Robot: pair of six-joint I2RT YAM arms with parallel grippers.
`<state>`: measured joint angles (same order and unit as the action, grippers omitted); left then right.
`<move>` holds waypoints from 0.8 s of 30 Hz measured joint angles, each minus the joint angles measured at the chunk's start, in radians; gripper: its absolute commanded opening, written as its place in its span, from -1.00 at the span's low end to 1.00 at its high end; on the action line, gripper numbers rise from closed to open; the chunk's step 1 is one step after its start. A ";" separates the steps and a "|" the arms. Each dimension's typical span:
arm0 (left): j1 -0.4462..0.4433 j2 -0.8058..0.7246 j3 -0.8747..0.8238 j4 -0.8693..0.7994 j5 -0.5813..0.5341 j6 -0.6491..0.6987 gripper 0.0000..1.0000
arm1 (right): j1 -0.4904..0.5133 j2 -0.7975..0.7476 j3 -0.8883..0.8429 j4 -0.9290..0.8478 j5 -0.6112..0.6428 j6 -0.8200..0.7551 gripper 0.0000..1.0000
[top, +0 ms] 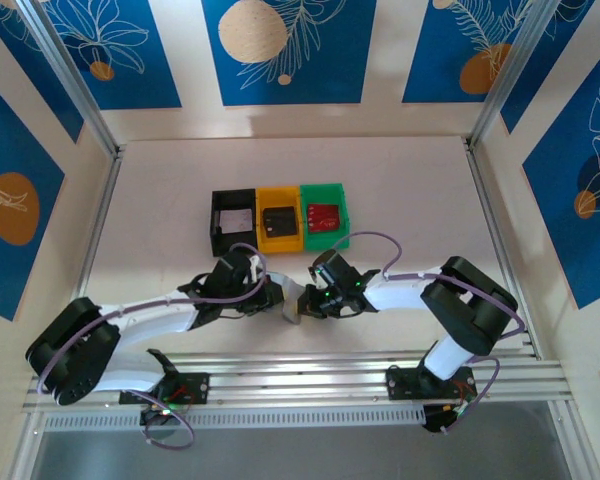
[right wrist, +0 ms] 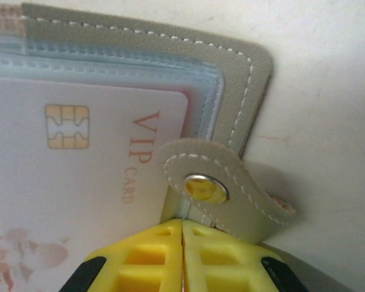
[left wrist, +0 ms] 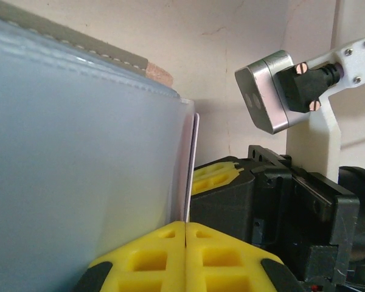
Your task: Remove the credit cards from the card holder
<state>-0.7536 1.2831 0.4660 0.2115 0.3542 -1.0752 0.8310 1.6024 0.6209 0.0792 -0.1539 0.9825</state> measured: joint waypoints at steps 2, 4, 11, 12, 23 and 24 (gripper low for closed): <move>0.006 -0.013 0.000 -0.008 0.005 0.011 -1.00 | 0.002 0.006 0.000 0.012 -0.003 0.000 -0.83; 0.013 -0.024 0.000 -0.019 0.005 0.020 -1.00 | 0.003 0.006 0.001 0.014 -0.003 0.000 -0.83; 0.026 -0.037 0.000 -0.056 0.005 0.047 -1.00 | 0.003 0.006 0.001 0.014 -0.003 0.000 -0.82; 0.026 -0.037 0.000 -0.058 0.005 0.050 -1.00 | 0.003 0.006 0.001 0.014 -0.003 0.000 -0.82; 0.040 -0.037 -0.003 -0.071 0.005 0.064 -1.00 | 0.003 0.007 0.001 0.015 -0.003 0.000 -0.83; 0.043 -0.037 -0.006 -0.071 0.005 0.064 -1.00 | 0.003 0.007 0.001 0.014 -0.003 0.000 -0.83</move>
<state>-0.7105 1.2461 0.4603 0.1402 0.3588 -1.0111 0.8337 1.6096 0.6216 0.0937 -0.1574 0.9825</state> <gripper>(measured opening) 0.050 0.089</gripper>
